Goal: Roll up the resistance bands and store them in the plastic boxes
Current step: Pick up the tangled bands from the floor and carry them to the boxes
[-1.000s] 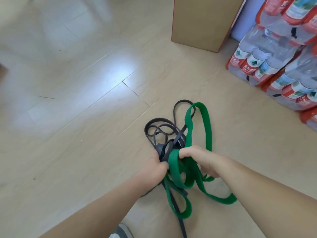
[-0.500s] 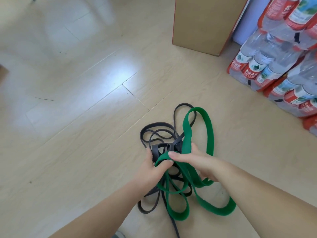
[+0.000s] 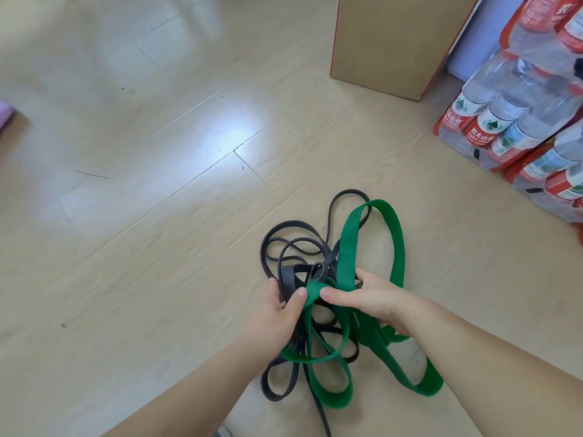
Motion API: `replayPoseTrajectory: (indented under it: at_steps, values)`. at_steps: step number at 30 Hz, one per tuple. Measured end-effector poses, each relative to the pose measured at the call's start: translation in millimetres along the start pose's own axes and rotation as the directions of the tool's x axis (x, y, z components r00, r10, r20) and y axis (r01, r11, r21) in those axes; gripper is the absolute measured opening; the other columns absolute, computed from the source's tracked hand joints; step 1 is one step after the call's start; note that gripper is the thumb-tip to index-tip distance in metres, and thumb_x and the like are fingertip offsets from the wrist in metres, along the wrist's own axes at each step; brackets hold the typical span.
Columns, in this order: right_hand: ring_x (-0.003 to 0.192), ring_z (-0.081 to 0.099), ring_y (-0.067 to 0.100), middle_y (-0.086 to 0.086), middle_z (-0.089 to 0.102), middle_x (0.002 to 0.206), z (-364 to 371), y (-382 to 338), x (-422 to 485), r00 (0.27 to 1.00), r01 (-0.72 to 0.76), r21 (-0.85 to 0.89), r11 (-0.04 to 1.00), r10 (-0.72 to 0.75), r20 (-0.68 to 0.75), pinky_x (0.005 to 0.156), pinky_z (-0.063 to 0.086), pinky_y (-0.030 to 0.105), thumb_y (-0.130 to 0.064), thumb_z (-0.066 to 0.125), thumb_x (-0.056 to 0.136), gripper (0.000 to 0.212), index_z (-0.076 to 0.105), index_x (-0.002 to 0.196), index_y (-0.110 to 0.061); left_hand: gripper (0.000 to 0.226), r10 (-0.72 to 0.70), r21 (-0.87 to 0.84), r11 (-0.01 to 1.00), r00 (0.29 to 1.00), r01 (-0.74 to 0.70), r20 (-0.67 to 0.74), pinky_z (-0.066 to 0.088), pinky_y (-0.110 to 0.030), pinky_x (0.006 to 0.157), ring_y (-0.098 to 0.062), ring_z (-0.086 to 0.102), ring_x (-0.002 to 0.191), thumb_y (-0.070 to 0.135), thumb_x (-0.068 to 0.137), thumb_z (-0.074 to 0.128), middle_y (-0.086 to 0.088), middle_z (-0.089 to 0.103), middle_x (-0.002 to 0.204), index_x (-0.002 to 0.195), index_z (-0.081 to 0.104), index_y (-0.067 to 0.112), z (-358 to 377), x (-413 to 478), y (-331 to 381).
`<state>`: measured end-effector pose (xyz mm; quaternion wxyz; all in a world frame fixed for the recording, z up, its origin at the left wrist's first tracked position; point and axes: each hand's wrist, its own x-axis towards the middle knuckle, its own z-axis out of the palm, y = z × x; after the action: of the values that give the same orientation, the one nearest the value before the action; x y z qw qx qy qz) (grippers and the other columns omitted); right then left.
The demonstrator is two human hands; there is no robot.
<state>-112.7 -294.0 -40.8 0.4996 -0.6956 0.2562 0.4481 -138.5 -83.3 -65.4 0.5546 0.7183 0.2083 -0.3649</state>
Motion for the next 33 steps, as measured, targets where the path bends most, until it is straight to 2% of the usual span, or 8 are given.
replayPoseTrajectory:
  at_steps: [3,6,11,19,23,26,29,33]
  values:
    - [0.134,0.054,0.026,0.002,0.053,0.152,0.0,1.9,0.0,0.999,-0.05,-0.109,0.993,0.052,0.01,0.11,0.045,0.045,-0.044,0.088,0.074,0.098,0.038,0.155,-0.026,0.054,0.064,0.167,0.984,0.998,-0.065,0.014,0.055,-0.041,0.104,-0.008,0.063,0.121,0.069,0.077,0.07,0.015,0.063,0.133,0.124,0.052,0.047,-1.6,2.3,-6.9]
    - [0.15,0.035,0.029,0.006,0.029,0.167,3.4,-4.1,-0.1,0.999,-0.033,-0.313,0.949,0.026,-0.029,0.121,0.033,0.042,-0.038,0.08,0.084,0.103,0.016,0.163,-0.017,0.049,0.075,0.28,0.954,0.99,-0.106,0.12,0.055,-0.031,0.101,0.0,0.065,0.11,0.047,0.089,0.074,0.021,0.068,0.12,0.131,0.053,0.039,-3.0,4.9,2.9]
    - [0.148,0.038,0.032,0.01,0.031,0.165,-2.6,-12.5,-6.3,0.992,-0.096,-0.419,0.903,0.119,0.029,0.118,0.037,0.047,-0.042,0.083,0.078,0.108,0.019,0.162,-0.016,0.062,-0.013,0.19,0.981,0.974,-0.031,0.228,0.06,-0.043,0.098,-0.015,0.073,0.109,0.035,0.075,0.087,0.005,0.075,0.119,0.13,0.059,0.032,-11.5,15.2,12.9]
    - [0.125,0.057,0.027,0.005,0.055,0.143,-29.4,-51.0,-31.7,0.997,0.047,-0.353,0.935,-0.066,-0.043,0.107,0.048,0.047,-0.039,0.083,0.068,0.093,0.039,0.149,-0.02,0.046,0.212,0.134,0.958,0.94,-0.254,0.267,0.06,-0.032,0.091,-0.014,0.073,0.109,0.017,0.093,0.076,0.006,0.075,0.119,0.134,0.057,0.027,-9.6,2.9,71.0]
    - [0.09,0.068,0.015,-0.002,0.068,0.1,-58.9,-96.8,-89.0,0.974,0.188,-0.394,0.9,-0.224,-0.046,0.079,0.057,0.032,-0.034,0.082,0.075,0.038,0.056,0.102,-0.026,0.054,0.325,0.341,0.841,0.896,-0.42,0.303,0.06,-0.039,0.095,-0.013,0.072,0.11,0.035,0.087,0.074,0.005,0.072,0.122,0.135,0.052,0.028,-18.8,-31.9,154.6]
    - [0.071,0.06,0.01,-0.005,0.061,0.083,-78.1,-134.4,-160.6,0.946,0.258,-0.476,0.841,-0.319,-0.052,0.059,0.053,0.023,-0.031,0.079,0.08,0.03,0.05,0.084,-0.024,0.056,0.36,0.433,0.768,0.877,-0.472,0.318,0.062,-0.045,0.089,-0.016,0.073,0.102,0.046,0.078,0.073,0.004,0.073,0.113,0.127,0.051,0.029,-18.5,-82.4,222.0]
    - [0.068,0.05,0.006,-0.004,0.051,0.085,-99.0,-168.1,-251.1,0.917,0.311,-0.459,0.832,-0.39,-0.084,0.053,0.039,0.016,-0.028,0.077,0.085,0.034,0.044,0.082,-0.021,0.051,0.406,0.385,0.777,0.864,-0.498,0.298,0.061,-0.044,0.09,-0.014,0.073,0.102,0.037,0.081,0.072,0.005,0.072,0.112,0.126,0.053,0.026,-12.0,-153.1,286.8]
    - [0.073,0.06,0.007,-0.003,0.063,0.089,-131.2,-213.2,-391.3,0.9,0.318,-0.372,0.872,-0.402,-0.172,0.06,0.05,0.02,-0.033,0.079,0.081,0.033,0.052,0.094,-0.02,0.039,0.458,0.278,0.806,0.848,-0.523,0.269,0.061,-0.033,0.092,-0.006,0.072,0.103,0.013,0.091,0.072,0.011,0.073,0.11,0.124,0.055,0.025,-0.4,-270.4,378.0]
